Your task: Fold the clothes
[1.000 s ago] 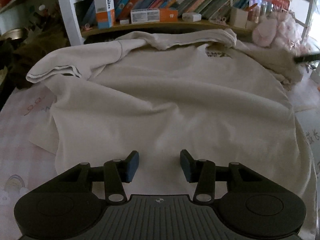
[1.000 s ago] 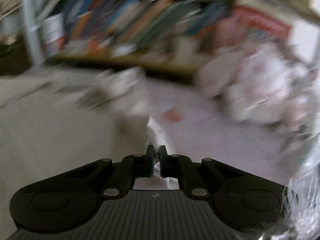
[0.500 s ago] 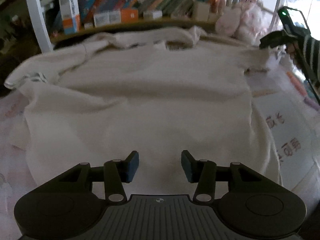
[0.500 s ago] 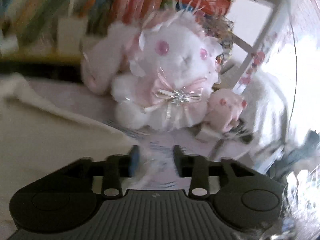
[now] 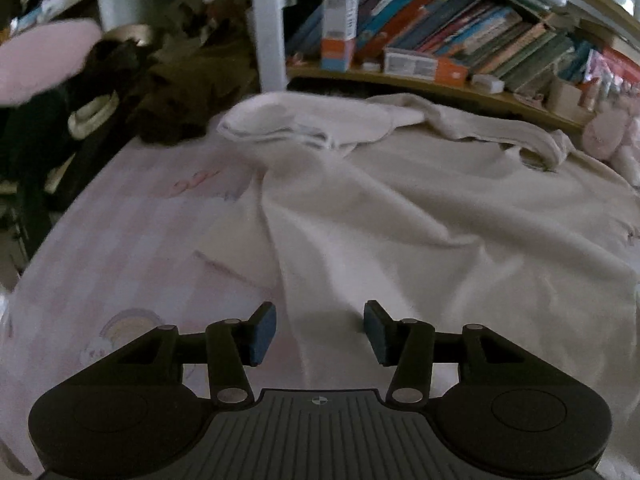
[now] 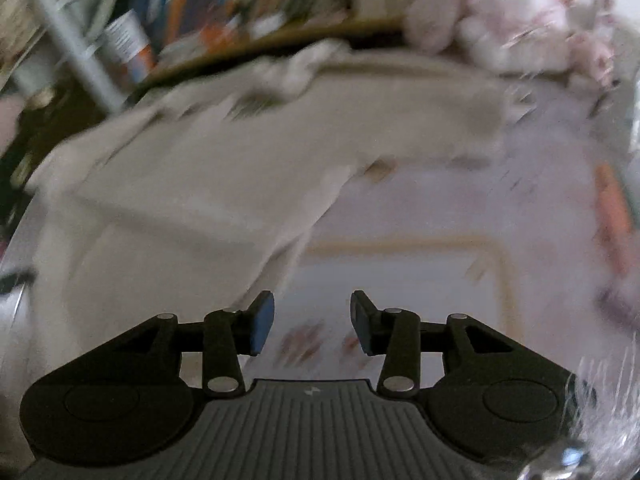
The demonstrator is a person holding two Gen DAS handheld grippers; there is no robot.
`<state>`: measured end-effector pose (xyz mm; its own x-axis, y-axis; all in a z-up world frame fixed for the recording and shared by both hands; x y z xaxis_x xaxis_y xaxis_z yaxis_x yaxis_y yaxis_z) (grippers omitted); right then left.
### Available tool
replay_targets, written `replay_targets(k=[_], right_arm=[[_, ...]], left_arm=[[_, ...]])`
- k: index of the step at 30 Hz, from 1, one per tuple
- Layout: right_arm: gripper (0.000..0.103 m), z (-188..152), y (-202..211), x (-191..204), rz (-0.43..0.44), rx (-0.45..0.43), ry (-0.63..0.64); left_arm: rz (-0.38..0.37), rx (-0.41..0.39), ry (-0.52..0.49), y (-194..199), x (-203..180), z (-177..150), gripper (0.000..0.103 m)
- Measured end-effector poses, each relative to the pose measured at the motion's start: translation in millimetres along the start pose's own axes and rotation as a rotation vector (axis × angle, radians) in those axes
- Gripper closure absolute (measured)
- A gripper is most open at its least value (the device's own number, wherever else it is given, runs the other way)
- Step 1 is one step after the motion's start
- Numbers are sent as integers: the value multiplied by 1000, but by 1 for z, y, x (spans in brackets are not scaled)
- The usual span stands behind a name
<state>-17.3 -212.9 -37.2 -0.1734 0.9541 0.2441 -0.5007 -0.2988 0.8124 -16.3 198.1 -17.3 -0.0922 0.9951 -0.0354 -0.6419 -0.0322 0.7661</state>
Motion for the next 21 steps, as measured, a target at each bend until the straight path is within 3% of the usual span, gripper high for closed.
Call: replay_targets(k=[5,7,9,11,12,13,15,18,21], right_arm=[[63,-24,-5,45,66,79,103],[63,-25,-8,57,72,98,140],[63,-26,-11,66,73,117,176],[65,-28,-13,72,54,124,205],[72,-29,-12,72,39,120,213],[89,-31,-12,72,23,116,222],[99,-33,-10,68,-2,111,223],[100,-37,-1,50,-43,110,203],[100,-44,15,17,-169,110,222]], left_arm=[[-45,30,57,-15,9,-3,54],[-78,44,110,-23,11,-3,60],[-125,53,119,-24,7,-2,98],[-159,74,76,-24,-4,-4,99],[-171,84,34,-21,-11,-6,99],[-189,98,-6,-19,-19,-9,99],[-238,132,-78,-11,-35,-17,99],[-354,196,-160,4,-57,-33,98],[-457,249,-224,18,-72,-46,91]])
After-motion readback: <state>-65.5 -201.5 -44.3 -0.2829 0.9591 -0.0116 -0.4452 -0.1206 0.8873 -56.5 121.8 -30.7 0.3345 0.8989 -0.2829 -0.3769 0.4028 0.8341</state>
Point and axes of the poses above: each gripper's, at about its wrist camera, not at the fingertips, and y roughly against the way its jaws point, x to its left, z to its top, the point moved 3 cm from there along -y, roughly the way its jaws point, and after that the axes turned 1 degree about y, right-handed, at the moved point
